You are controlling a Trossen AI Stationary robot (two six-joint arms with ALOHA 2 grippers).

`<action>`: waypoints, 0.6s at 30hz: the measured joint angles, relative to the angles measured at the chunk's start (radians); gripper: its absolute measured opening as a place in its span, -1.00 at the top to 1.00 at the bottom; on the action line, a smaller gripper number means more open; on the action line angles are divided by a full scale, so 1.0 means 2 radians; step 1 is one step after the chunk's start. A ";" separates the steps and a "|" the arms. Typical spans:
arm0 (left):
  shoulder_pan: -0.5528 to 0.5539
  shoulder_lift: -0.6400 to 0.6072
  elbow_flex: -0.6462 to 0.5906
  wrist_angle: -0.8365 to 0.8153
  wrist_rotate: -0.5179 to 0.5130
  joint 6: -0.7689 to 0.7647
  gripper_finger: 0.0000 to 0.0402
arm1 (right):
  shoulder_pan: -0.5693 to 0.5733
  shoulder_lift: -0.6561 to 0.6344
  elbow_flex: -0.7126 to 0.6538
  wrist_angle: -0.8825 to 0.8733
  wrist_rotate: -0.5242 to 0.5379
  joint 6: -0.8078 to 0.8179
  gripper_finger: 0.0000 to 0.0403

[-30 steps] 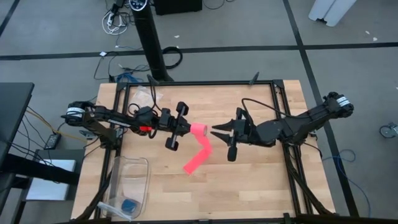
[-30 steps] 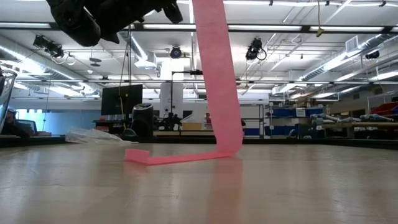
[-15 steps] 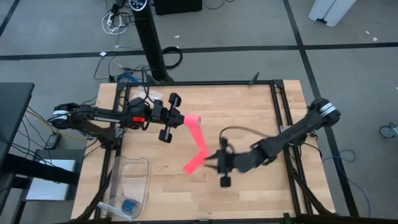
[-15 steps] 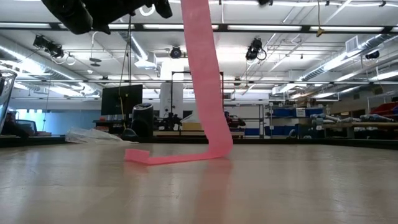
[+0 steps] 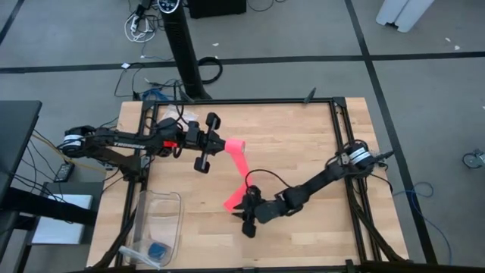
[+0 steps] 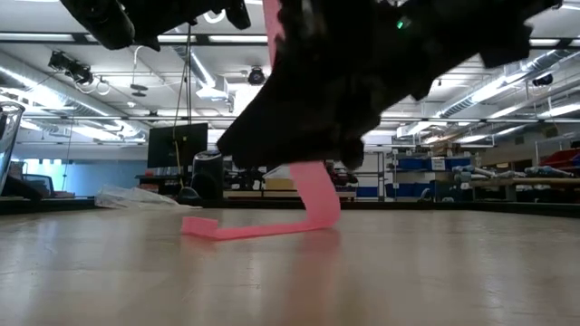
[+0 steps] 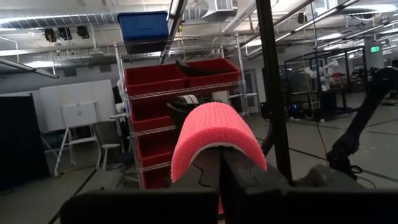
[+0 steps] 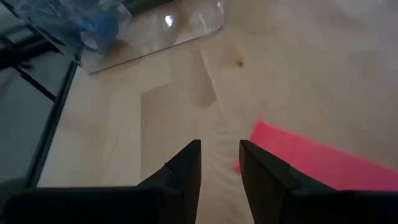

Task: Roll bandage
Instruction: Roll the pink bandage

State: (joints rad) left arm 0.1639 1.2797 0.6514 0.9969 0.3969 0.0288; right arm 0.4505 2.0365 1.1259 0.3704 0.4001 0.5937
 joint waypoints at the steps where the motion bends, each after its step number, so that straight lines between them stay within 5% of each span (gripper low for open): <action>1: 0.001 0.000 0.000 -0.001 0.000 0.000 1.00 | -0.003 0.007 0.000 0.008 -0.005 0.009 0.44; 18: 0.004 0.000 0.000 -0.004 -0.001 0.006 1.00 | -0.024 0.074 0.038 0.012 -0.047 0.040 0.44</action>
State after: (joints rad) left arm 0.1726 1.2797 0.6506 0.9886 0.3943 0.0418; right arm 0.4016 2.1850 1.2023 0.3952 0.3057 0.6744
